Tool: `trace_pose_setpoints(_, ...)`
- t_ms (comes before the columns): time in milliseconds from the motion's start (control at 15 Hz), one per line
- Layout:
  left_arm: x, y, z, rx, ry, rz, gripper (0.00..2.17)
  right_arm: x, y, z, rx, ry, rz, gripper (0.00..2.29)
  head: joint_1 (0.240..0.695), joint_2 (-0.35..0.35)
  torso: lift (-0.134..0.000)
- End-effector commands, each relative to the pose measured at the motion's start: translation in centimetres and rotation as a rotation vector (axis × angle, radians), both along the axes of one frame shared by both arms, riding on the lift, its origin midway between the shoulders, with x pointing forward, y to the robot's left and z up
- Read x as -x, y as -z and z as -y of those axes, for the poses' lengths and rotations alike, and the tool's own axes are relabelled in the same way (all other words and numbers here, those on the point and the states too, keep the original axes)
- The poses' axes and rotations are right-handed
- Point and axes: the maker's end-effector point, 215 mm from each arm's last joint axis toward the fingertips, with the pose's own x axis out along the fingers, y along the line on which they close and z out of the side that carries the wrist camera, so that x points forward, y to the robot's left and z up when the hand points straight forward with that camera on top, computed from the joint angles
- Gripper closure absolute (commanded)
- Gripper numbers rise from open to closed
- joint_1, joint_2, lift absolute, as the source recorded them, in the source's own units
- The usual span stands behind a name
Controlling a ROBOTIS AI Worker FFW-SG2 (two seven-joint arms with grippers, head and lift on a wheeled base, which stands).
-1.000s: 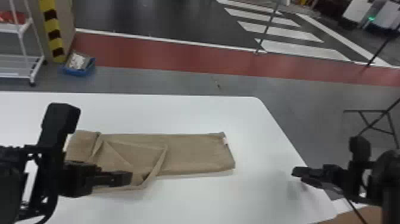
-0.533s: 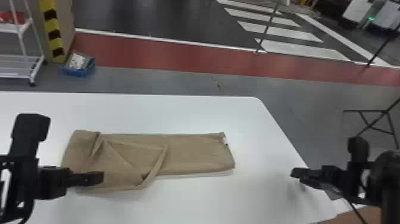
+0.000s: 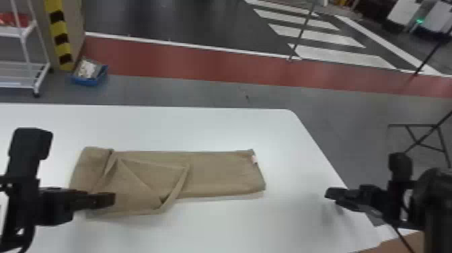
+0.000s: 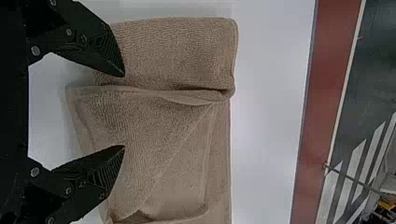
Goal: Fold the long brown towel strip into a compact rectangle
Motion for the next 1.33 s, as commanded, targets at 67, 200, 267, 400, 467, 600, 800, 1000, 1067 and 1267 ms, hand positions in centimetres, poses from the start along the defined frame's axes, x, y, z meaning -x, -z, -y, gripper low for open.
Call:
trace_pose_setpoints(67,0.2,0.3,1.0,-0.003,0.015,-0.006,0.42,0.1,0.1,0.0,-0.008,0.003,0.002,0.65,0.695,-0.350,-0.124)
trace_pose_setpoints(200,0.4,0.6,1.2,-0.001,0.024,-0.014,0.56,0.0,0.0,0.1,-0.010,0.005,0.005,0.63,0.695,-0.350,-0.124)
trace_pose_setpoints(267,0.4,0.5,1.4,0.004,0.029,-0.013,0.86,0.1,0.1,0.1,-0.011,0.005,0.004,0.63,0.695,-0.350,-0.124)
trace_pose_setpoints(400,0.5,0.4,1.2,0.001,0.030,-0.013,1.33,0.1,0.2,0.1,-0.011,0.004,0.005,0.63,0.695,-0.350,-0.124)
trace_pose_setpoints(467,0.7,0.3,1.2,0.003,0.028,-0.018,1.35,0.0,0.2,0.2,-0.011,0.005,0.008,0.63,0.695,-0.350,-0.124)
trace_pose_setpoints(600,1.6,-1.1,1.6,0.028,0.036,-0.026,1.36,-0.1,0.1,0.3,-0.011,0.006,0.011,0.63,0.695,-0.350,-0.124)
trace_pose_setpoints(800,2.6,-2.6,2.6,0.041,0.056,-0.027,1.75,0.0,0.2,0.2,-0.015,0.007,0.011,0.63,0.695,-0.350,-0.124)
trace_pose_setpoints(1000,3.0,-2.6,4.2,0.035,0.081,-0.033,1.76,0.0,0.2,0.1,-0.017,0.006,0.010,0.63,0.695,-0.350,-0.124)
trace_pose_setpoints(1067,2.0,-2.7,3.6,0.004,0.063,-0.006,1.60,0.0,0.1,0.3,-0.015,0.006,0.011,0.63,0.695,-0.350,-0.124)
trace_pose_setpoints(1267,-0.1,-1.3,2.6,-0.031,0.036,0.019,0.59,0.2,0.1,0.8,-0.013,0.013,0.012,0.63,0.695,-0.350,-0.124)
